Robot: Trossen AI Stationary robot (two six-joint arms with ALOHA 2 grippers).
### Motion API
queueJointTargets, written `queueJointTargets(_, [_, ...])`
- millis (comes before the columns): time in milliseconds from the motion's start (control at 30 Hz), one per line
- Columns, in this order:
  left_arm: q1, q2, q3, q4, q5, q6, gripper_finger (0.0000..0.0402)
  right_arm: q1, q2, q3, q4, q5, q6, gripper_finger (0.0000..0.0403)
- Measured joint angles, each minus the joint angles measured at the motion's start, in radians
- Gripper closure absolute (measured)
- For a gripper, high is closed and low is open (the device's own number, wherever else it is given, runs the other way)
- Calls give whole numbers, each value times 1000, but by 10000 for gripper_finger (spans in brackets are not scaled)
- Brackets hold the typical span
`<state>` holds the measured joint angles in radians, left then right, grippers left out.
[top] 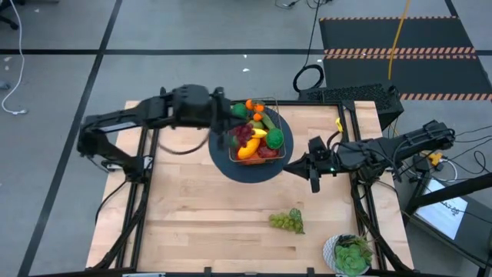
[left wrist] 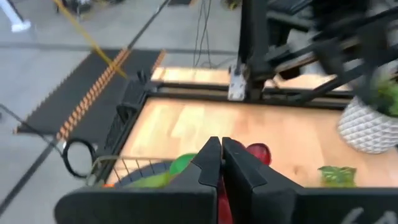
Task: Build produce basket
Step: Put the red grapes into the gold wire basket, then put the green grapes into the gold wire basket
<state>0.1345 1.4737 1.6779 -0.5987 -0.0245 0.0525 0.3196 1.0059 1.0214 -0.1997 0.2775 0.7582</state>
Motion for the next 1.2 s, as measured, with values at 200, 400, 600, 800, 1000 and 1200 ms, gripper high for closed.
queueJointTargets(200, [78,123,0,-6,71,-111,394,27,-16,0,-6,-1,-2,403])
queueJointTargets(400, [126,220,0,-37,110,-225,396,52,-42,0,-19,2,-3,403])
queueJointTargets(600, [141,281,0,-44,183,-284,386,59,-53,0,-26,6,-22,403])
queueJointTargets(800, [151,289,0,-55,87,-261,389,59,-54,0,-80,5,8,403])
queueJointTargets(1000, [181,289,0,-85,-24,-298,345,76,-53,0,-118,-30,128,389])
queueJointTargets(1200, [194,257,0,-166,-21,-451,227,139,-27,0,-233,-50,325,349])
